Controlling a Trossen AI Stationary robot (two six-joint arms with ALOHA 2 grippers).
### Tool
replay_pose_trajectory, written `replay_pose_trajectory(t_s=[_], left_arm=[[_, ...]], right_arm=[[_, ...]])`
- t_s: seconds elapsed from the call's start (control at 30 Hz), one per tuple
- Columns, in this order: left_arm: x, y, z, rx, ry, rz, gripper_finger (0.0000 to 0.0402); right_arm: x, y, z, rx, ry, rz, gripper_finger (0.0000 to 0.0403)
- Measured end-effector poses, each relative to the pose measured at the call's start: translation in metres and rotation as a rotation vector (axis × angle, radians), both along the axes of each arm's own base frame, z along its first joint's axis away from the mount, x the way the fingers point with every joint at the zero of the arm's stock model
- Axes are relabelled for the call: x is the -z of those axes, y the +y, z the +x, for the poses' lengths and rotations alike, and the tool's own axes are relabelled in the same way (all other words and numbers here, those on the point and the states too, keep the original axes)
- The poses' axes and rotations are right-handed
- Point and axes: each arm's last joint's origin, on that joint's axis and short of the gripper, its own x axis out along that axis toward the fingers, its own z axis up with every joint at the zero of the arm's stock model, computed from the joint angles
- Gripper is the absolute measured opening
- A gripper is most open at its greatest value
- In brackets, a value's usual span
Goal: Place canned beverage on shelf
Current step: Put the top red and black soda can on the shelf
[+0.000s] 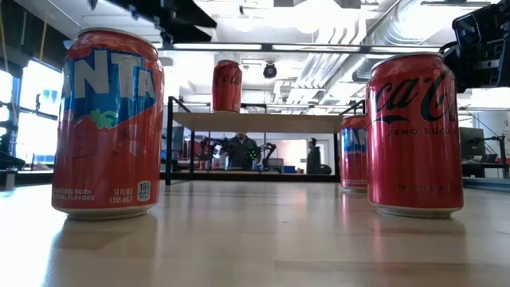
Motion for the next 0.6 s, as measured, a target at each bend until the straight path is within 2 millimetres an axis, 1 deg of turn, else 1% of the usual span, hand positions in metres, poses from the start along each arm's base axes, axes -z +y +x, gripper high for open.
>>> replay_pose_trajectory(t_s=[0.07, 0.13, 0.2, 0.27, 0.37, 0.43, 0.53, 0.6], left_arm=[[0.006, -0.004, -0.007, -0.006, -0.024, -0.005, 0.0252], [0.008, -0.005, -0.014, -0.084, -0.033, -0.026, 0.0244], [0.012, -0.004, -0.021, -0.188, -0.036, -0.026, 0.0226], [0.018, -0.001, -0.024, -0.264, -0.019, -0.032, 0.0195], [0.028, 0.004, -0.022, -0.311, 0.012, -0.032, 0.0133], [0.034, 0.013, -0.019, -0.346, 0.023, -0.033, 0.0086], [0.042, 0.029, -0.011, -0.371, 0.024, -0.043, 0.002], [0.046, 0.04, -0.006, -0.367, 0.006, -0.06, 0.0008]], right_arm=[[0.0, 0.0, 0.0, 0.0, -0.002, 0.0, 0.0], [-0.002, 0.0, 0.0, 0.0, -0.021, 0.0, 0.0], [-0.005, 0.0, 0.0, -0.015, -0.051, 0.031, 0.0], [-0.007, 0.001, 0.0, -0.028, -0.074, 0.077, 0.0], [-0.012, 0.001, -0.001, -0.027, -0.13, 0.092, 0.0], [-0.017, 0.001, -0.002, -0.023, -0.178, 0.097, 0.0], [-0.021, 0.0, -0.003, -0.02, -0.232, 0.166, 0.0], [-0.023, 0.0, -0.003, -0.02, -0.249, 0.18, 0.0]])
